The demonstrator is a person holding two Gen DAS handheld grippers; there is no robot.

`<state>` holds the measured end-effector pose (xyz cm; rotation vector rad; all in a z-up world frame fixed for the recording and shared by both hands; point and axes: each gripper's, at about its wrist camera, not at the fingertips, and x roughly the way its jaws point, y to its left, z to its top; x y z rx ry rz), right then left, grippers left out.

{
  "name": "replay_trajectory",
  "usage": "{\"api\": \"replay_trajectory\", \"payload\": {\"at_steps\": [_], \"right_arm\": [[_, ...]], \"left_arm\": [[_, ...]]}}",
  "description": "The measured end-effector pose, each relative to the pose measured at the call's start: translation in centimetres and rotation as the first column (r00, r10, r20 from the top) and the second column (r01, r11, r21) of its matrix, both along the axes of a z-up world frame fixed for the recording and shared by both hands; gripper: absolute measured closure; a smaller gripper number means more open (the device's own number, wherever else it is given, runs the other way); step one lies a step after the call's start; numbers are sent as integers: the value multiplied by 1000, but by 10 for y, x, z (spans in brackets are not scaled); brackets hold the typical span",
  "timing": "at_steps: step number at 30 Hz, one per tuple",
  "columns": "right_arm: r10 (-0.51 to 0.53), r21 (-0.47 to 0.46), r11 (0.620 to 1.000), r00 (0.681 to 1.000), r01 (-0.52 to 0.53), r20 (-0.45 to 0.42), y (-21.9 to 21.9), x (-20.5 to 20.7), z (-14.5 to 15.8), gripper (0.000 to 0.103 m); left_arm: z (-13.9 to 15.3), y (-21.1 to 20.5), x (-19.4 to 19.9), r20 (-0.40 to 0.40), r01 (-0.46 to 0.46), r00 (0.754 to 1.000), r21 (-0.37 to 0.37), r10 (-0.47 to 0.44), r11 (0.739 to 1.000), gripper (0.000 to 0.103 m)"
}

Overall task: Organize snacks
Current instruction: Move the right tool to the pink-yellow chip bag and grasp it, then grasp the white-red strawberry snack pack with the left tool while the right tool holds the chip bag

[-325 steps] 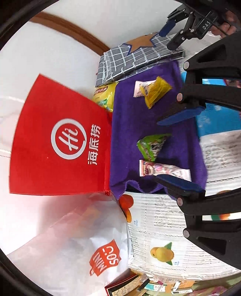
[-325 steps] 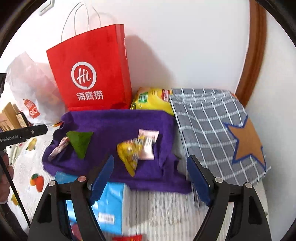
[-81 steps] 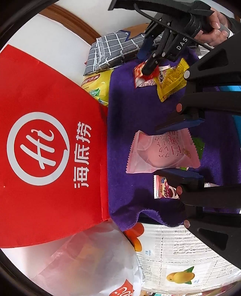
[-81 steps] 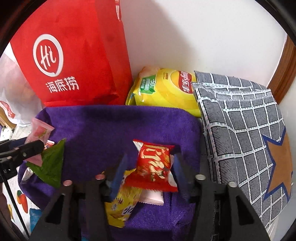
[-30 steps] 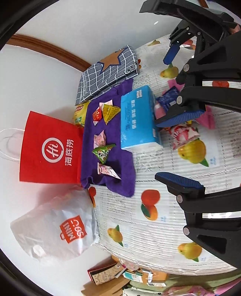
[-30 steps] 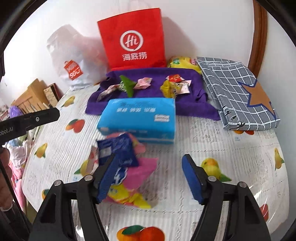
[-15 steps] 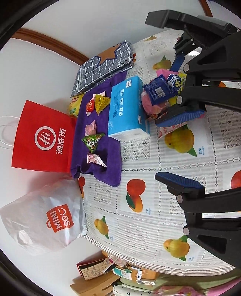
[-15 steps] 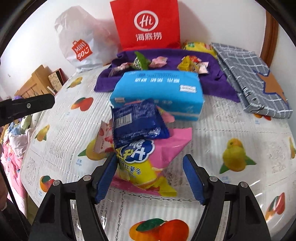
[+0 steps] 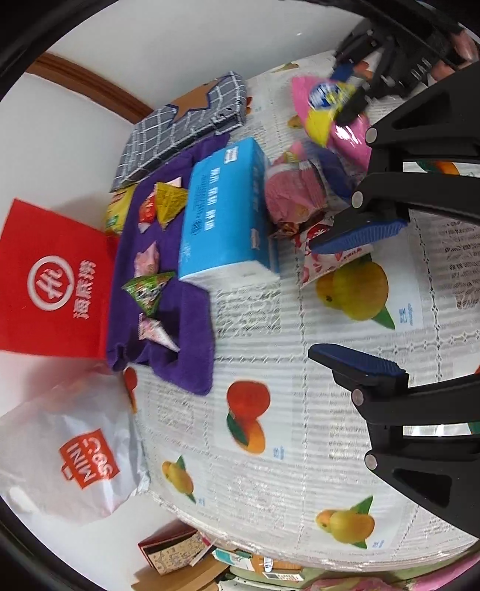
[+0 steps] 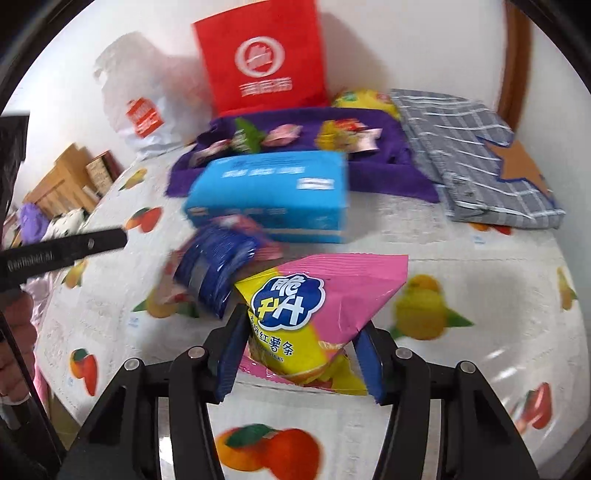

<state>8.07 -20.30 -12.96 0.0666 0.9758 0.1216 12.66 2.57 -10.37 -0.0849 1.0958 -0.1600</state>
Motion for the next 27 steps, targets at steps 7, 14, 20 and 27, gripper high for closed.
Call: {"api": "replay_trajectory", "payload": {"at_steps": [7, 14, 20, 27], "right_arm": [[-96, -15, 995, 995, 95, -20, -41, 11, -12, 48], [-88, 15, 996, 996, 88, -28, -49, 24, -23, 48], [-62, 10, 998, 997, 63, -51, -44, 37, -33, 41], [-48, 42, 998, 996, 51, -71, -49, 40, -36, 38]], "left_arm": [[-24, -18, 10, -66, 32, 997, -17, -34, 999, 55], [-46, -35, 18, -121, 62, 991, -29, -65, 998, 55], [-60, -54, 20, -135, 116, 984, 4, -115, 993, 45], [-61, -61, 24, -117, 130, 985, -5, -129, 992, 47]]}}
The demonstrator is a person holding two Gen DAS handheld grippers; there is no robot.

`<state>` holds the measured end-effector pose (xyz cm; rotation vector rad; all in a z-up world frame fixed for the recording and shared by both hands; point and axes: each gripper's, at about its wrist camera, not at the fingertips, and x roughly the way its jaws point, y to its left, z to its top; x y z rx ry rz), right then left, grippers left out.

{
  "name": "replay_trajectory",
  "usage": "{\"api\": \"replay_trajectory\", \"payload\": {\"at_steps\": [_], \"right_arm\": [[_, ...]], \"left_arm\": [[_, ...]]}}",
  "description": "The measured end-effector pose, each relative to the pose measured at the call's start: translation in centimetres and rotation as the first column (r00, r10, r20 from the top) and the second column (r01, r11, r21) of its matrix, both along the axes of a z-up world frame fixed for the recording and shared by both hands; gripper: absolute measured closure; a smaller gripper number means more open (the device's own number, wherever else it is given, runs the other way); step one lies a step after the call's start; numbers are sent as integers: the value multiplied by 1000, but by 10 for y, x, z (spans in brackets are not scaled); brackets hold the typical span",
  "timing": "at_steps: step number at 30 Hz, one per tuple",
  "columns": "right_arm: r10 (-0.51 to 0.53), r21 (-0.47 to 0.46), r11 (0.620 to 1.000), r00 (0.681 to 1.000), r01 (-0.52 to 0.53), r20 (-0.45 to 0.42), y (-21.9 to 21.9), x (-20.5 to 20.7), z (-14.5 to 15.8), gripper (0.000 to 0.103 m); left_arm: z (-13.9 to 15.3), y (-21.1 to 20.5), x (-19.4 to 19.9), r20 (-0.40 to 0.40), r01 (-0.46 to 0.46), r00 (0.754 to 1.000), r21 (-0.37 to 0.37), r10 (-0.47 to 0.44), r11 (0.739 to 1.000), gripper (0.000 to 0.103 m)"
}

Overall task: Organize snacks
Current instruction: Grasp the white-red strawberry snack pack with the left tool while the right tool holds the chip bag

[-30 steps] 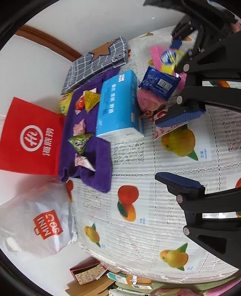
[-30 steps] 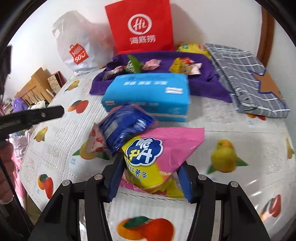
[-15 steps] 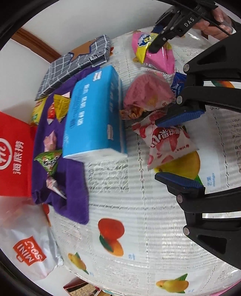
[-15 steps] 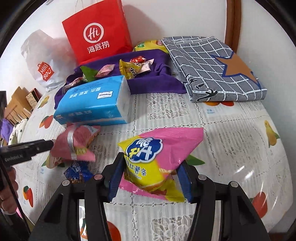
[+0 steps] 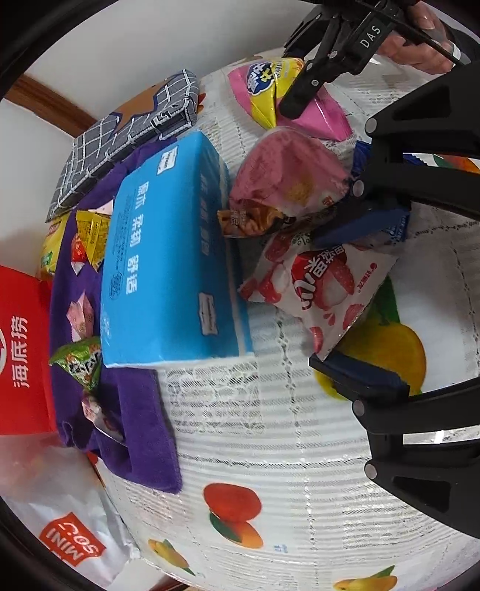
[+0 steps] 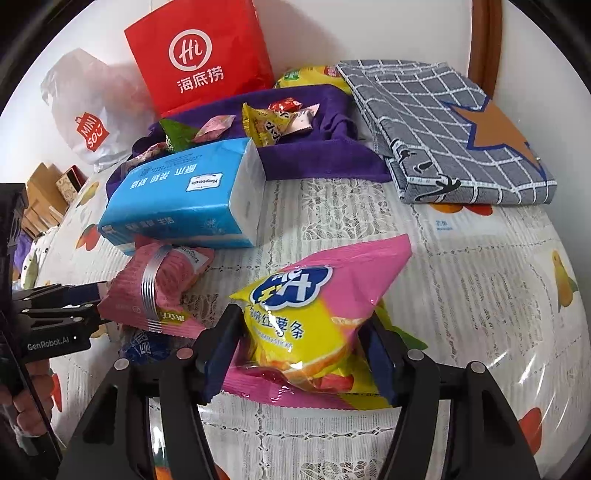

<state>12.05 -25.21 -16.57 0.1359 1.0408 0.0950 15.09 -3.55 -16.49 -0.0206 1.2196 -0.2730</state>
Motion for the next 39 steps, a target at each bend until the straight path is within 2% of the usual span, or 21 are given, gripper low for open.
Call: {"api": "replay_trajectory", "payload": {"at_steps": [2, 9, 15, 20, 23, 29, 30, 32, 39], "right_arm": [[-1, 16, 1000, 1000, 1, -2, -2, 0, -1, 38], [-27, -1, 1000, 999, 27, 17, -10, -1, 8, 51], [-28, -12, 1000, 999, 28, 20, -7, 0, 13, 51], [-22, -22, 1000, 1000, 22, -4, -5, 1, 9, 48], [-32, -18, 999, 999, 32, -11, -8, 0, 9, 47], [-17, -37, 999, 1000, 17, -7, -5, -3, 8, 49], [-17, -38, 999, 1000, 16, -4, -4, -4, 9, 50], [-19, -39, 999, 1000, 19, 5, -5, -6, 12, 52], [-31, -38, 999, 998, 34, 63, -5, -14, 32, 53]], "left_arm": [[0, -1, 0, 19, 9, 1000, 9, -9, 1000, 50], [10, 12, -3, 52, 18, 998, -9, -17, 1000, 53], [15, 31, -8, 62, -10, 998, -5, 10, 1000, 53], [10, 45, -12, 32, -29, 999, 3, 29, 1000, 50], [7, 42, -12, 38, -11, 999, 48, 10, 999, 49], [0, 28, -6, 30, 16, 999, 48, -17, 999, 47], [0, 27, -5, 31, 17, 999, 42, -18, 999, 50], [1, 26, -6, 32, 27, 999, 11, -27, 1000, 63], [17, 34, -15, 71, 30, 997, -20, -28, 999, 75]]}}
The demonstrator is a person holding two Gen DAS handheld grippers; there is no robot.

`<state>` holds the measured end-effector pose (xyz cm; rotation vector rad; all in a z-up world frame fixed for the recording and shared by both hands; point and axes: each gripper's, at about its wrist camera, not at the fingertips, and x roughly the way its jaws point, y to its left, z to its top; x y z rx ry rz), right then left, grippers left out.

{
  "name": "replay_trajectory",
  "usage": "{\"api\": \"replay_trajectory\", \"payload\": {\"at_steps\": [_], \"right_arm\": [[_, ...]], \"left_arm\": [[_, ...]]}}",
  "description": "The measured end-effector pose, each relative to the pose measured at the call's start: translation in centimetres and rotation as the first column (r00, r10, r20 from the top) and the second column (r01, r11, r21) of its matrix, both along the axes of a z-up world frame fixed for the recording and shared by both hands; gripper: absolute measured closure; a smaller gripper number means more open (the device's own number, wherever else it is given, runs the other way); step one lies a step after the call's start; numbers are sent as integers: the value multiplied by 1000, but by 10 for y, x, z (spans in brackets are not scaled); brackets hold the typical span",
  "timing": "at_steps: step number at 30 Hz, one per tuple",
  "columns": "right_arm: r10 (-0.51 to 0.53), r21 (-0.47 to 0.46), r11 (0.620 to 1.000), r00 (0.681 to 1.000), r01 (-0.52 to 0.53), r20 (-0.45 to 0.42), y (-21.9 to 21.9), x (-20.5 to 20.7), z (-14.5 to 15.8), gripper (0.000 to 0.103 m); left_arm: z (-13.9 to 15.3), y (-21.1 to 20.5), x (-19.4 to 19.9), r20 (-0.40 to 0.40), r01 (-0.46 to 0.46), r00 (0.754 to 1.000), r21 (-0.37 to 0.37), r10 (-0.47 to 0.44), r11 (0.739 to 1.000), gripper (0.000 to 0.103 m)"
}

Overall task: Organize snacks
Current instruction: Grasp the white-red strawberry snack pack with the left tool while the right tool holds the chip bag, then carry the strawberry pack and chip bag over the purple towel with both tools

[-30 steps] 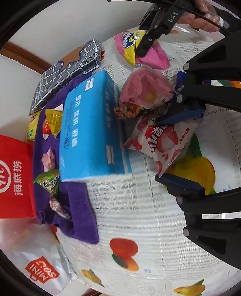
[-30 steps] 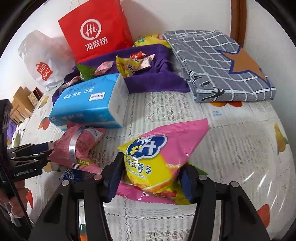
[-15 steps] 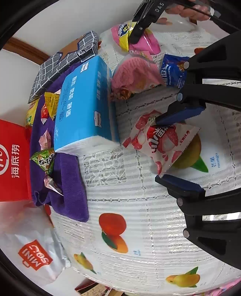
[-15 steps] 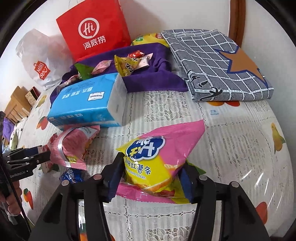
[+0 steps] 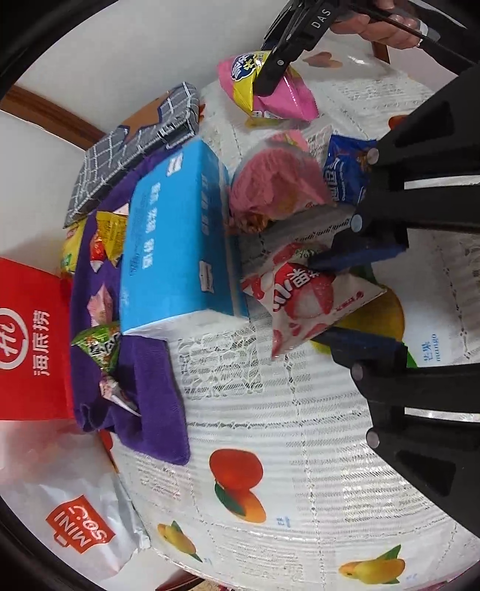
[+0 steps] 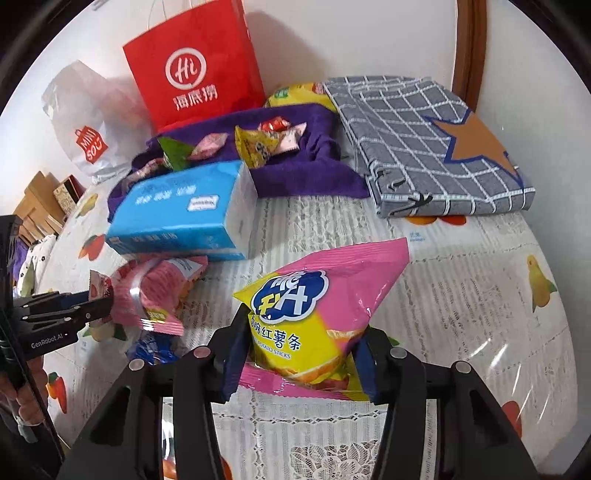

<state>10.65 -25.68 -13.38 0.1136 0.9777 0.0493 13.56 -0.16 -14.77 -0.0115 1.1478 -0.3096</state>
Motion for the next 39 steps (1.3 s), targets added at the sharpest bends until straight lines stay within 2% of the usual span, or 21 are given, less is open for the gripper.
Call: {"api": "replay_trajectory", "payload": {"at_steps": [8, 20, 27, 39], "right_arm": [[16, -4, 1000, 998, -15, 56, 10, -6, 25, 53], [38, 21, 999, 992, -41, 122, 31, -4, 55, 53], [61, 26, 997, 985, -66, 161, 45, 10, 75, 53], [74, 32, 996, 974, -83, 216, 48, 54, 102, 53]], "left_arm": [[22, 12, -13, 53, -18, 998, -15, 19, 1000, 79], [60, 20, -22, 116, -33, 992, -54, 39, 998, 80], [85, 18, -10, 150, -48, 987, -76, 59, 996, 80], [113, 13, 34, 187, -59, 979, -89, 75, 994, 80]]}}
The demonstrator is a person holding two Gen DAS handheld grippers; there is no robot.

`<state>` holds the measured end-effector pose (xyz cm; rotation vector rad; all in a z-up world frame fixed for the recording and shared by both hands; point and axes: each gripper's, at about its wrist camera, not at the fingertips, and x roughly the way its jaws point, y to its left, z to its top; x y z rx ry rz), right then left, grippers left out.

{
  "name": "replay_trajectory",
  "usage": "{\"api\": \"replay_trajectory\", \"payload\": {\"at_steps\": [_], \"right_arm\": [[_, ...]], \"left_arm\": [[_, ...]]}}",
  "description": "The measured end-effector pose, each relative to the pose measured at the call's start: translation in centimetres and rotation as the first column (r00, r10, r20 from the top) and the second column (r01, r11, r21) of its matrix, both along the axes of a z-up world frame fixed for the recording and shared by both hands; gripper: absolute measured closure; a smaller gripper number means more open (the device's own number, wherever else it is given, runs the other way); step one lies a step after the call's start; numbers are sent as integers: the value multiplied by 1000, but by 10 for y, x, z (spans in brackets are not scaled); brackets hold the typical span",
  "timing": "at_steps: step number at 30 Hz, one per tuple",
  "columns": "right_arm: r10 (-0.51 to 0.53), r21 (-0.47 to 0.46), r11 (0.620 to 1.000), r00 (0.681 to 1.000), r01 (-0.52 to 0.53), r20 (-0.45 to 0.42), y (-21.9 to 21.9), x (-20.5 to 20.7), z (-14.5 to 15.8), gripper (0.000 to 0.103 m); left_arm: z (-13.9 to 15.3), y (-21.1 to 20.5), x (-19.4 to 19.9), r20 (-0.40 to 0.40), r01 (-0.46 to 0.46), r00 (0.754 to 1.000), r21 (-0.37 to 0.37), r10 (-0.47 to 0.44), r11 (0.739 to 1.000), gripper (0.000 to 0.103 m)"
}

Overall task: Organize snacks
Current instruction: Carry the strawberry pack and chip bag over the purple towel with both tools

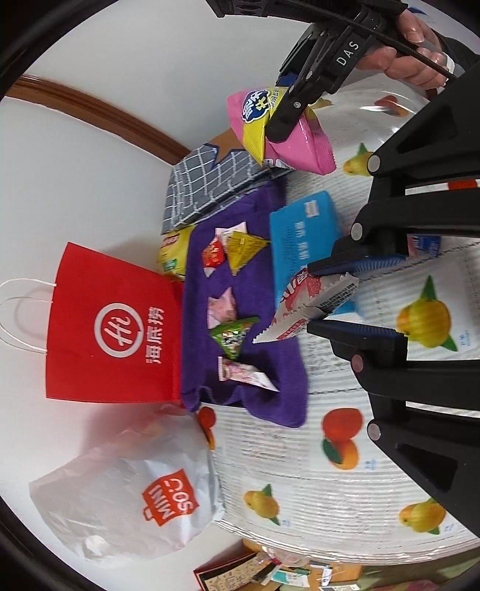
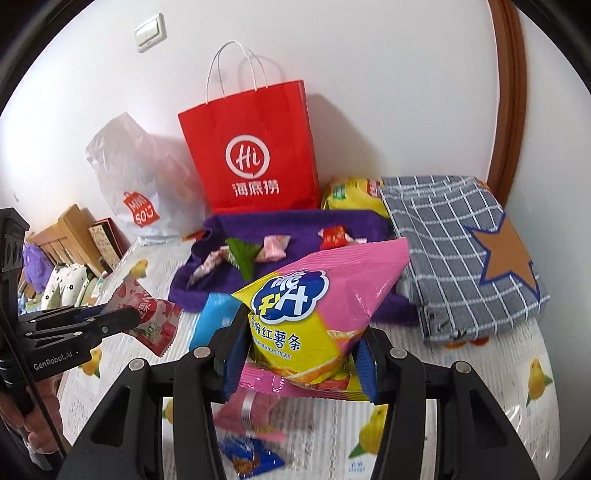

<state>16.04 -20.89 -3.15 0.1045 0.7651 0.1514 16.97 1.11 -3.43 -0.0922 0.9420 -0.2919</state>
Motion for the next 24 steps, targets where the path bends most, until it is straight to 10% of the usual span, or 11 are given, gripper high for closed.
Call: {"api": "replay_trajectory", "payload": {"at_steps": [24], "right_arm": [[-22, -18, 1000, 1000, 22, 14, -16, 71, 5, 53]], "left_arm": [[17, -12, 69, 21, -26, 999, -2, 26, 1000, 80]]}}
